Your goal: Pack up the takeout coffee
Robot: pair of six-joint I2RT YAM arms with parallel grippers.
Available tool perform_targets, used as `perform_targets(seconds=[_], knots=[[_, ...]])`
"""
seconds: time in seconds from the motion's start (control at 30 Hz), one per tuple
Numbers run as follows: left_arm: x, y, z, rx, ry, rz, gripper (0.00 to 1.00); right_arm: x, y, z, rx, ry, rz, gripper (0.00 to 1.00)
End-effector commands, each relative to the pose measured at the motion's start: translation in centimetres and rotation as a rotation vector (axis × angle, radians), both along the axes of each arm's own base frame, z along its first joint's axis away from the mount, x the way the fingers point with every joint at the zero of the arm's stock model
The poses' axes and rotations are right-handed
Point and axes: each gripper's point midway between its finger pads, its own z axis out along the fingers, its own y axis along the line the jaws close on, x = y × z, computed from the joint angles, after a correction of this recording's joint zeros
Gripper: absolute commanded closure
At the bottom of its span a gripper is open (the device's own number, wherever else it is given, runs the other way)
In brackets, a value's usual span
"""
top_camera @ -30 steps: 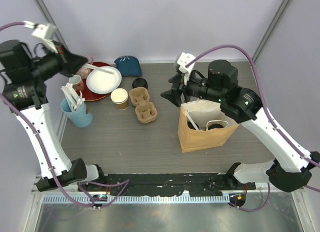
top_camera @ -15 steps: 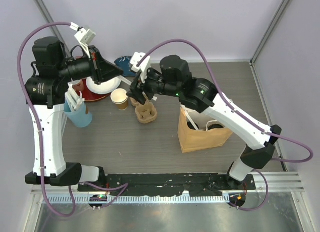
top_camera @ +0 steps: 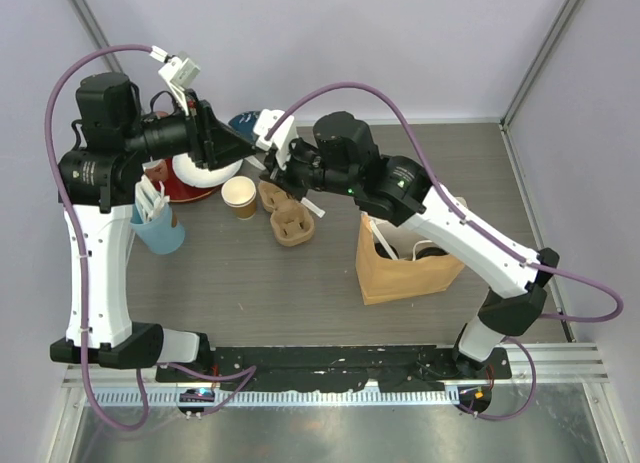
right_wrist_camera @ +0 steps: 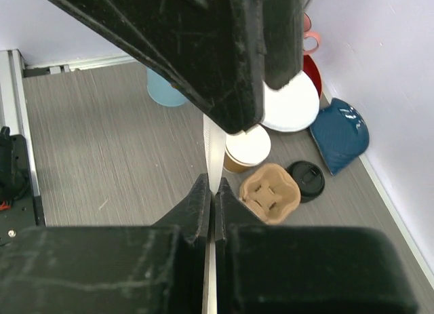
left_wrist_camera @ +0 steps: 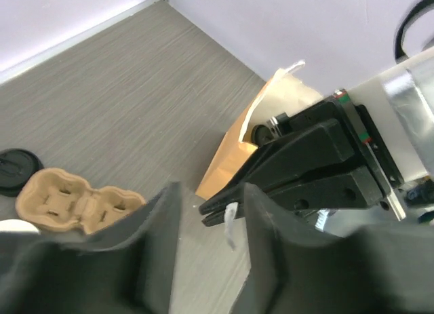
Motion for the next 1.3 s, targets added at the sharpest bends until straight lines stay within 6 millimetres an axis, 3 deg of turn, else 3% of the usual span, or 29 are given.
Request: perform_targets(seconds=[0.0,0.03,0.2,0.23,0.27,0.3,0.37,0.4,0.5,0.6,0.7,0.73,0.83,1.03,1.1,1.17,1.2,1.27], knots=[[1.4,1.1,-0.1,0.037,-0.036,0.115,0.02,-1.0,-4.7,4.9,0.042,-0.095,-0.071,0.99],[2.2,1.6,0.3,0.044,-0.069,0.162,0.0,-1.5,-6.0,5.7,0.043,-0.111,-0.079,0.99],[5.5,4.2,-1.9,0.127,-0.058,0.358,0.0,-3.5,-11.3,4.2,-0.057,-0.102,-0.09,0.99],[5.9,4.3,-2.9,0.136,-0.044,0.367,0.0,-3.6,-11.8,2.4,-0.099,-0.083,-0.091,0.99],[6.2,4.4,-3.4,0.141,-0.035,0.373,0.0,-4.3,-13.6,2.7,-0.094,-0.087,-0.103,0.99],[6.3,4.5,-3.8,0.145,-0.028,0.377,0.0,-4.3,-14.2,0.7,-0.136,-0.065,-0.107,0.99],[6.7,4.4,-5.1,0.15,-0.003,0.376,0.0,-4.1,-17.0,0.0,-0.158,-0.077,-0.163,0.99],[7.0,4.3,-5.3,0.147,0.002,0.374,0.0,-3.5,-18.1,-2.2,-0.208,-0.057,-0.2,0.99],[7.2,4.2,-6.4,0.15,0.026,0.371,0.0,-2.1,-21.4,-5.1,-0.247,-0.019,-0.266,0.99],[7.2,4.3,-7.1,0.162,0.042,0.367,0.0,-2.2,-22.8,-6.0,-0.226,-0.002,-0.276,0.98],[7.0,4.3,-7.4,0.172,0.037,0.364,0.0,-2.5,-22.9,-6.3,-0.216,-0.012,-0.267,0.82],[7.0,4.4,-7.5,0.174,0.038,0.364,0.0,-2.5,-23.0,-6.6,-0.222,-0.004,-0.268,0.66],[6.9,4.5,-7.7,0.181,0.037,0.366,0.0,-2.8,-22.7,-6.3,-0.223,0.008,-0.248,0.44],[6.6,4.6,-7.6,0.19,0.031,0.37,0.0,-2.6,-22.0,-2.3,-0.109,-0.006,-0.264,0.35],[6.5,4.7,-7.5,0.189,0.028,0.372,0.0,-1.4,-22.1,-0.3,-0.054,-0.022,-0.33,0.34],[6.4,4.8,-7.5,0.189,0.029,0.38,0.0,1.3,-22.9,1.2,-0.004,-0.014,-0.488,0.34],[6.6,5.1,-7.6,0.193,0.03,0.403,0.0,2.1,-23.8,3.4,0.045,-0.04,-0.553,0.34],[6.9,5.6,-7.7,0.201,0.029,0.436,0.0,4.4,-25.4,5.4,0.112,-0.038,-0.699,0.34]])
